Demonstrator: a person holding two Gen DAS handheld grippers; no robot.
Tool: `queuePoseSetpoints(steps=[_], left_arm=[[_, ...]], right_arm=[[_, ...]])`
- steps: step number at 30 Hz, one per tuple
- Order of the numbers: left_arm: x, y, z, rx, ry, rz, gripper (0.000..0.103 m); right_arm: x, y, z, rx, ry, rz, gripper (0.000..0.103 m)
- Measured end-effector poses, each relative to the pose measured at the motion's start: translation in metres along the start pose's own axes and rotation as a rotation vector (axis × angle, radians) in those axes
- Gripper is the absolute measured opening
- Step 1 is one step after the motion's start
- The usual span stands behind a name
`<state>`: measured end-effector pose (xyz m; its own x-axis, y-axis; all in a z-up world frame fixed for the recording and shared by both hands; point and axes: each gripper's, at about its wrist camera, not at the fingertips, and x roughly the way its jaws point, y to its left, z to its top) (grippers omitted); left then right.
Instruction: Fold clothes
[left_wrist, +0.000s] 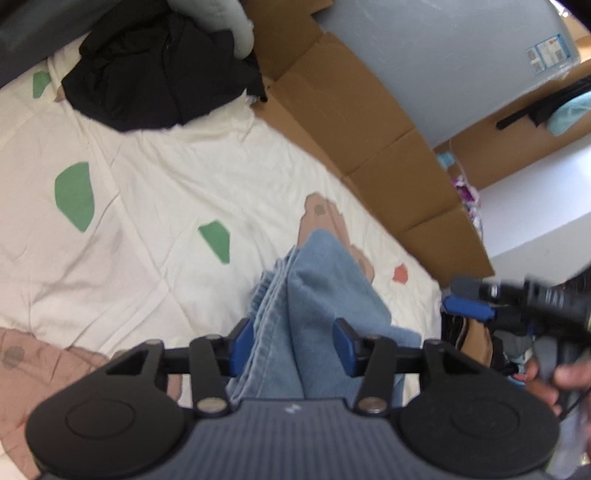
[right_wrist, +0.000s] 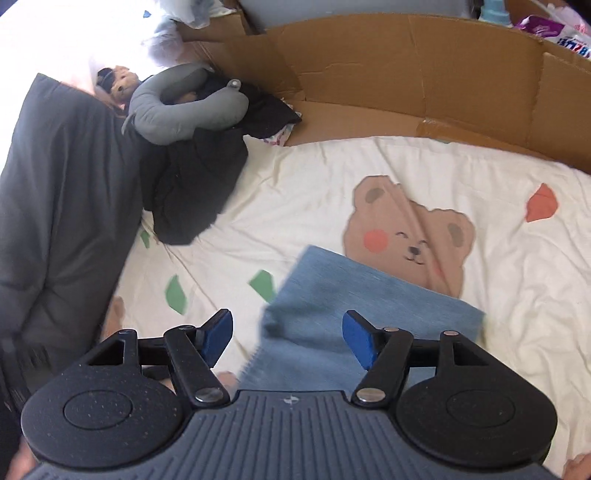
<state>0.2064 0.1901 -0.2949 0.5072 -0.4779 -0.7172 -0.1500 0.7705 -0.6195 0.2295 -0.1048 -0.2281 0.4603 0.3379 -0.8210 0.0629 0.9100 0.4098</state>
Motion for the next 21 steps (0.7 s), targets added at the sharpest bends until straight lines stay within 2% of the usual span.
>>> queuePoseSetpoints(steps=[5,10,13,15,18,21], left_arm=[[0.000,0.001,-0.002,-0.056,0.047,0.010,0.051],[-0.001,-0.007,0.006,-0.075,0.051,0.020,0.063],[0.005,-0.014,0.013,-0.074,0.061,0.027,0.063],[0.008,-0.021,0.017,-0.067,0.059,0.025,0.063],[0.014,-0.029,0.021,-0.058,0.066,0.019,0.063],[0.023,-0.034,0.021,-0.052,0.085,0.021,0.063]], right_arm=[[0.006,-0.028,-0.049,0.013,-0.053,0.038,0.077],[0.025,-0.035,-0.088,-0.041,-0.059,0.049,0.079],[0.027,-0.042,-0.101,-0.027,-0.105,0.002,0.082],[0.029,-0.048,-0.106,0.002,-0.126,0.006,0.084],[0.033,-0.050,-0.109,-0.017,-0.153,-0.021,0.085],[0.037,-0.055,-0.107,-0.018,-0.165,-0.012,0.087]])
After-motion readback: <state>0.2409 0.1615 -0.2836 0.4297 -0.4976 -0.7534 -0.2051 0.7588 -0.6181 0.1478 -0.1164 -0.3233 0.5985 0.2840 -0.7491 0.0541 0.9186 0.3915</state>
